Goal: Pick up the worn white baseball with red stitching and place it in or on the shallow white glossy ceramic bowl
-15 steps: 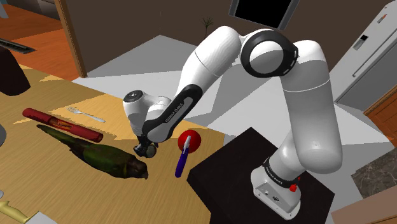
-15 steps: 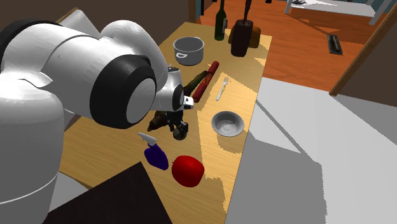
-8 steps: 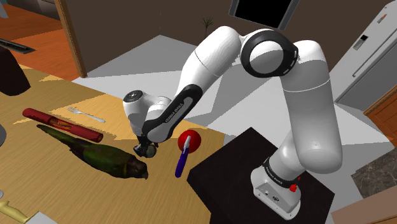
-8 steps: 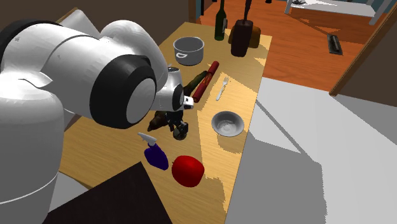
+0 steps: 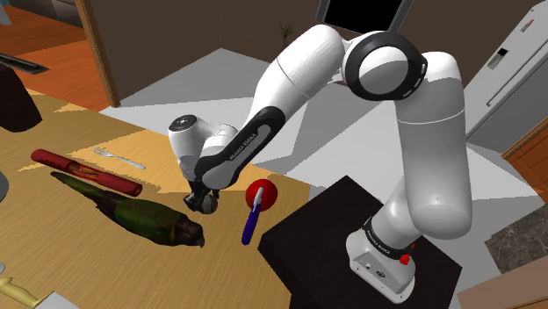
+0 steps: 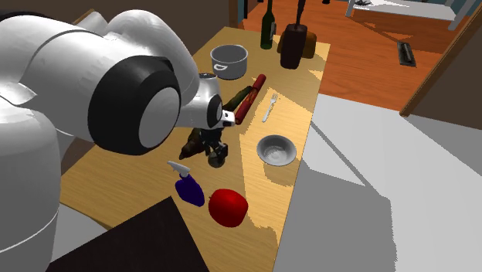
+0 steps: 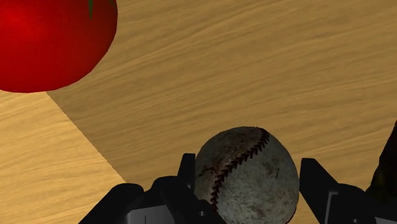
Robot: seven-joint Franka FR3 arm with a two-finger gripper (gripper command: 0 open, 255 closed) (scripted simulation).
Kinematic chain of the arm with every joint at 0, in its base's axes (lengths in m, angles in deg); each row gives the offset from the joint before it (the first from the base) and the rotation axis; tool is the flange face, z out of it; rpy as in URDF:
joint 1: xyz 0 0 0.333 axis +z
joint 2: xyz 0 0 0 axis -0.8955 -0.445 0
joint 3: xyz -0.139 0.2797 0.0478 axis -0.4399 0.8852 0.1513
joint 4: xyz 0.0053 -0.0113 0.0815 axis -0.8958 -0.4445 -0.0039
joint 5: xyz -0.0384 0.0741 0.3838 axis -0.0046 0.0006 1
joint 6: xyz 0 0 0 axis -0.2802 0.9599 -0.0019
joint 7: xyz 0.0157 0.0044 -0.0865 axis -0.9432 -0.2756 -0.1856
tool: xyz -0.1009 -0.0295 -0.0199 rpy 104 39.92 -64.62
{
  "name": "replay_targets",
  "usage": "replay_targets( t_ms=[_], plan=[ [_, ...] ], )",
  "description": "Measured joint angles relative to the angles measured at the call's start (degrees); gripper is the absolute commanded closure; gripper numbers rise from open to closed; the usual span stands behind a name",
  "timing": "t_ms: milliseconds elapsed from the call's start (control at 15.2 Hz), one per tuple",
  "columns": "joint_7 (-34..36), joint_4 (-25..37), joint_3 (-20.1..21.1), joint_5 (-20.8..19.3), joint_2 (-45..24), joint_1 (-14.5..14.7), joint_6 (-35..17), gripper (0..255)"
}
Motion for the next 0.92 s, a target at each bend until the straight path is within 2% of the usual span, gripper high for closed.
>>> replay_targets(
  t_ms=[924],
  plan=[
    [-2.48, -1.57, 2.79, 3.70, 8.86, -1.87, 6.98, 255]
  ],
)
